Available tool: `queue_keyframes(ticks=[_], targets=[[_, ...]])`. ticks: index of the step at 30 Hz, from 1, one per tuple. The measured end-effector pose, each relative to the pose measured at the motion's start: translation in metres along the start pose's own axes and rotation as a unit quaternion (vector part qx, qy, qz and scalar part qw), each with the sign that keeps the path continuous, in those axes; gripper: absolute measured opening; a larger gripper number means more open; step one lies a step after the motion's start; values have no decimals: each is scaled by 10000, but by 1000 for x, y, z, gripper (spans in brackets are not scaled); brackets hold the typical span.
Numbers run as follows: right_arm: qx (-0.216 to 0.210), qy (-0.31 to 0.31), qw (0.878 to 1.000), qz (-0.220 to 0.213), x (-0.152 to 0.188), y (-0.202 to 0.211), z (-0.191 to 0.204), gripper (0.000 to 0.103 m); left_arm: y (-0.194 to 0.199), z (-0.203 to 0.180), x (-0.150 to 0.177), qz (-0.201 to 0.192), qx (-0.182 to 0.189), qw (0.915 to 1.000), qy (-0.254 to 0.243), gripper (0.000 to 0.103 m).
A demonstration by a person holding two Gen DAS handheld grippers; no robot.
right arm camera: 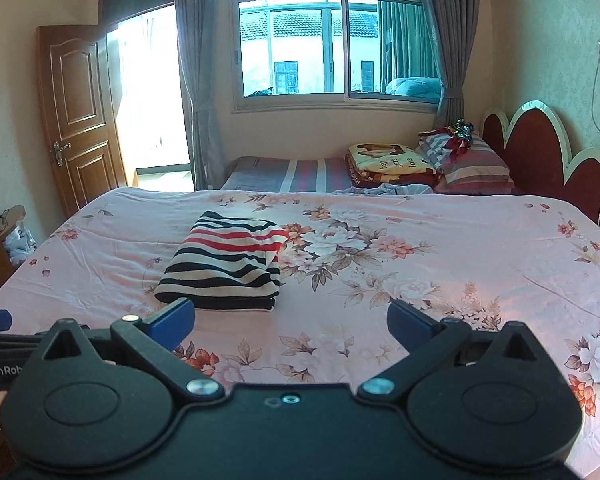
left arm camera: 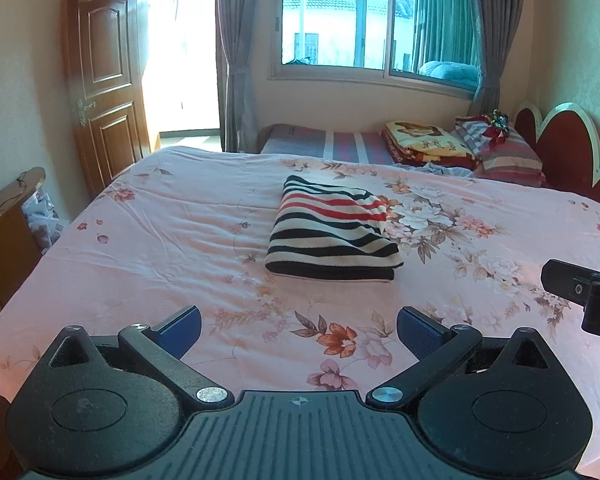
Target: Fold small clothes
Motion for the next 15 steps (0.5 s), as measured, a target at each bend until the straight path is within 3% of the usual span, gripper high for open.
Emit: queue_keyframes(ticks=[15], targets=[[42,51,10000,48,5,-1,4,102,2,3,-1,-13,-67,9999,90,103]])
Point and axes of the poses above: each gripper's, at about its wrist camera, not at the fingertips, and y roughly against the way its jaws point, z to its left, x to its underside, the point moved 6 cm from there along -y, roughly the way its jaws point, and after that the axes turned 3 degrees about z, right-handed, at the moved point
